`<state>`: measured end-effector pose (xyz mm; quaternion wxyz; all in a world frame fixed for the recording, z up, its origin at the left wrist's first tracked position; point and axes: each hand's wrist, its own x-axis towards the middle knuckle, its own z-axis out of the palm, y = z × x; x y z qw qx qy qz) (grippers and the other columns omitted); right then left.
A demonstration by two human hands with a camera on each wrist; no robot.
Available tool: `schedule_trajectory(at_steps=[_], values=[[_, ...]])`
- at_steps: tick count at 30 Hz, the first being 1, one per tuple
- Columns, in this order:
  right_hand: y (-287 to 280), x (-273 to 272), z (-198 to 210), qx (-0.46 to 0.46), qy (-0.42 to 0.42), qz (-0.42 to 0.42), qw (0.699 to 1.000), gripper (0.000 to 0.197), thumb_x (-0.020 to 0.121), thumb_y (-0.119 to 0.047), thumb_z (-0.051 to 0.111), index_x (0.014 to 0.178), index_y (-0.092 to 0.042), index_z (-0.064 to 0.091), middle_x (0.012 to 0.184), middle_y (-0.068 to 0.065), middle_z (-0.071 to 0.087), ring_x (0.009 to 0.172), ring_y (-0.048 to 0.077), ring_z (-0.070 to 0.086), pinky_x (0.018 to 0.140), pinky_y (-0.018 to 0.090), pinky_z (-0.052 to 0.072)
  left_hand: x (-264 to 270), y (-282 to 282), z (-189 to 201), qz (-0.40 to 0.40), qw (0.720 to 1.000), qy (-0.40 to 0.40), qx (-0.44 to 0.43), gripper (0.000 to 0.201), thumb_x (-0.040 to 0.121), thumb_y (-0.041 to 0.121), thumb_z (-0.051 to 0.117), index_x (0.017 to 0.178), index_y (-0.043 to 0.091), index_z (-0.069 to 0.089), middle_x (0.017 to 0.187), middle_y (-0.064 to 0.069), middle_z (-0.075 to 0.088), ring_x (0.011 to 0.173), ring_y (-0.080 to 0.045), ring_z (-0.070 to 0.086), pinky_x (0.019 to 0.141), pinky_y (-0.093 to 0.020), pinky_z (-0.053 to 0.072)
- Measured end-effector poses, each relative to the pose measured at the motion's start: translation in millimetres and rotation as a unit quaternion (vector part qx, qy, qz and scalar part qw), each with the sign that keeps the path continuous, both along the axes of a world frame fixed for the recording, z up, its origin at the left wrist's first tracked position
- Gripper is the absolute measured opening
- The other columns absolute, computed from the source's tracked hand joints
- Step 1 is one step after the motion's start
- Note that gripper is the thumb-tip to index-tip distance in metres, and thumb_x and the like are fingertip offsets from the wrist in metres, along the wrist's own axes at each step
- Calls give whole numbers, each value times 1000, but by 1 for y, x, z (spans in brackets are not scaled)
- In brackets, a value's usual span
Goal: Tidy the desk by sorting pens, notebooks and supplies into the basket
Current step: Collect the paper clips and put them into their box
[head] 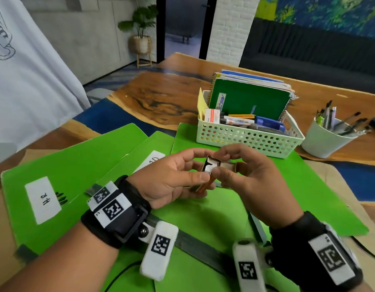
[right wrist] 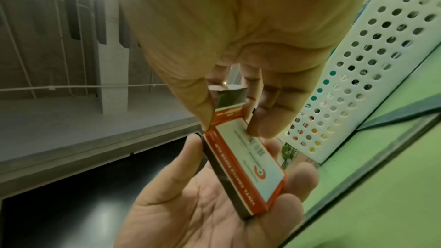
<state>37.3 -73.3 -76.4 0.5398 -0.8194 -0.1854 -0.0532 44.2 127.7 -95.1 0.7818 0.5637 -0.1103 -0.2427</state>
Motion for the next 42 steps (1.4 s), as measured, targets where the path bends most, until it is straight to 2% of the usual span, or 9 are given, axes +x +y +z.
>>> schedule_trajectory(at_steps=[4, 10, 13, 19, 25, 30, 36, 39, 42], values=[[2, 1, -6, -12, -8, -38, 999, 18, 78, -46, 72, 88, -31, 72, 91, 1, 73, 89, 31, 68, 78, 54, 56, 0, -1, 0, 0, 1000, -2, 1, 52, 82, 2, 68, 131, 17, 60, 135, -33, 45, 110, -42, 61, 100, -61, 44], [4, -1, -3, -52, -30, -57, 997, 11, 77, -43, 75, 79, -33, 73, 80, -1, 69, 75, 24, 67, 71, 48, 56, 2, 0, -1, 6, 1000, -13, 10, 52, 80, 1, 70, 128, 18, 62, 133, -33, 46, 108, -40, 63, 99, -59, 46], [2, -3, 0, -50, -33, -38, 998, 21, 79, -53, 68, 86, -34, 74, 90, -1, 67, 83, 22, 65, 74, 51, 56, 2, 0, -1, 18, 1000, -9, 15, 48, 79, 5, 71, 124, 19, 64, 125, -29, 55, 110, -44, 63, 100, -63, 43], [-1, -7, 9, 130, 66, 10, 989, 29, 91, -25, 47, 106, -21, 71, 102, 1, 70, 86, 26, 66, 64, 35, 54, 4, 0, 1, 29, 999, -1, 20, 49, 76, 4, 73, 122, 22, 68, 133, -34, 48, 119, -54, 53, 100, -63, 43], [5, -6, 5, 36, 17, -28, 999, 10, 90, -14, 71, 92, -23, 72, 84, 2, 74, 71, 16, 66, 59, 29, 54, 3, -3, -4, 36, 999, 3, 36, 58, 68, -1, 79, 121, 22, 70, 122, -15, 62, 119, -46, 58, 98, -54, 49], [6, -4, 1, -37, 0, -43, 998, 13, 85, -21, 77, 89, -30, 70, 97, -3, 66, 74, 15, 63, 64, 25, 50, 1, -5, 0, 21, 998, -13, 61, 59, 68, 0, 76, 121, 23, 68, 108, -4, 73, 100, -17, 69, 89, -33, 56], [8, 0, -5, 18, 35, -11, 999, 18, 83, -20, 80, 92, -26, 66, 91, -5, 67, 79, 36, 63, 71, 49, 56, -2, -5, 1, 12, 998, -29, 57, 57, 72, -3, 75, 123, 21, 68, 129, -1, 67, 110, -22, 69, 90, -33, 57], [9, 1, -6, 37, 47, -4, 998, 24, 84, -22, 80, 101, -25, 62, 95, -2, 65, 74, 31, 62, 63, 36, 53, 0, -4, -1, 19, 998, -27, 57, 59, 73, -4, 78, 126, 18, 65, 130, -5, 65, 111, -27, 68, 93, -43, 56], [7, 4, -7, 36, 87, -13, 995, 43, 77, -47, 81, 109, -28, 57, 102, 4, 58, 72, 19, 59, 60, 25, 47, 1, -3, -1, 21, 998, -28, 48, 55, 73, -1, 76, 124, 17, 64, 127, -12, 64, 112, -35, 66, 95, -51, 54]])
